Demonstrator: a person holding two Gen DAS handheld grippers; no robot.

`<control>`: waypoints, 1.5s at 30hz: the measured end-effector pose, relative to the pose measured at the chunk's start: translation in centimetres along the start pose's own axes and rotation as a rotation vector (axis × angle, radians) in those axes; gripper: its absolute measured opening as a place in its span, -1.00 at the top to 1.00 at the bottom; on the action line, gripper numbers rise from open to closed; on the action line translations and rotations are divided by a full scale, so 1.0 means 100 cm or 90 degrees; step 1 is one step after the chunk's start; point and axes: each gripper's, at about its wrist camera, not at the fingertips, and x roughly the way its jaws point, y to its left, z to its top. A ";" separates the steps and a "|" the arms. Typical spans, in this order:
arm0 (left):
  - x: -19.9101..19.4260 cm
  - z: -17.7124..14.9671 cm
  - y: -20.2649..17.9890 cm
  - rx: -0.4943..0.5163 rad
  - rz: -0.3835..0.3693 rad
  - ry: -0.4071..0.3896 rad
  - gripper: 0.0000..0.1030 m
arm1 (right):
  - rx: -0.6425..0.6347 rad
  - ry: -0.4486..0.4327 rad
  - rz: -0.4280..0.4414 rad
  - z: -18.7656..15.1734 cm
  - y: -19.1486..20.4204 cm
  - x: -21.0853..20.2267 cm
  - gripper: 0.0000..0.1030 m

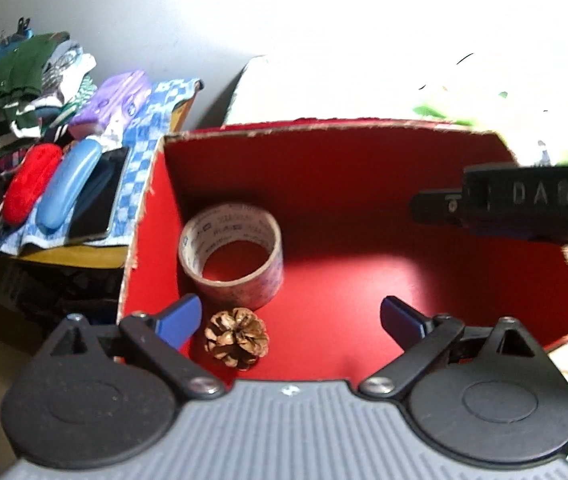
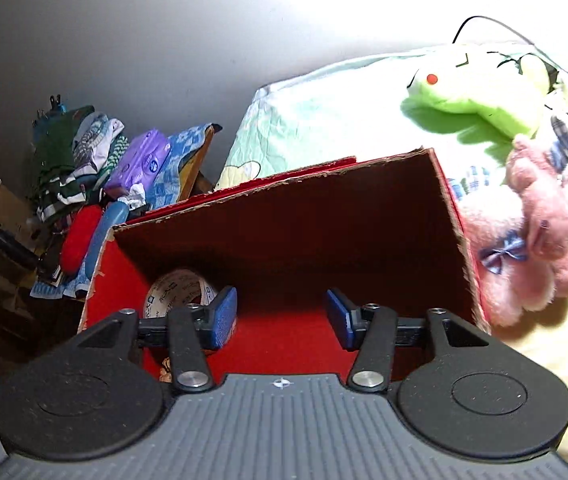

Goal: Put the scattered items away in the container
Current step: 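Withdraw the left tool from the red box, then move the right tool down beside the red box toward the orange wooden gourd, then close the right tool on the neck of the orange wooden gourd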

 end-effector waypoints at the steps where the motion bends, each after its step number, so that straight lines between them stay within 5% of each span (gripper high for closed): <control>1: -0.004 -0.001 0.002 0.000 -0.011 -0.003 -0.89 | 0.003 -0.007 -0.002 -0.002 0.002 -0.005 -0.05; 23: -0.085 -0.086 0.031 0.149 -0.231 -0.095 -0.86 | 0.083 -0.149 -0.031 -0.091 0.001 -0.105 0.10; 30: -0.059 -0.118 0.027 0.192 -0.291 -0.039 -0.83 | 0.078 -0.114 -0.031 -0.127 -0.002 -0.097 0.14; 40: -0.006 -0.123 0.010 0.181 -0.351 0.048 -0.29 | 0.047 0.029 -0.016 -0.150 0.006 -0.042 0.14; 45: 0.007 -0.124 0.002 0.181 -0.350 0.076 -0.17 | 0.045 0.072 -0.012 -0.150 0.005 -0.028 0.14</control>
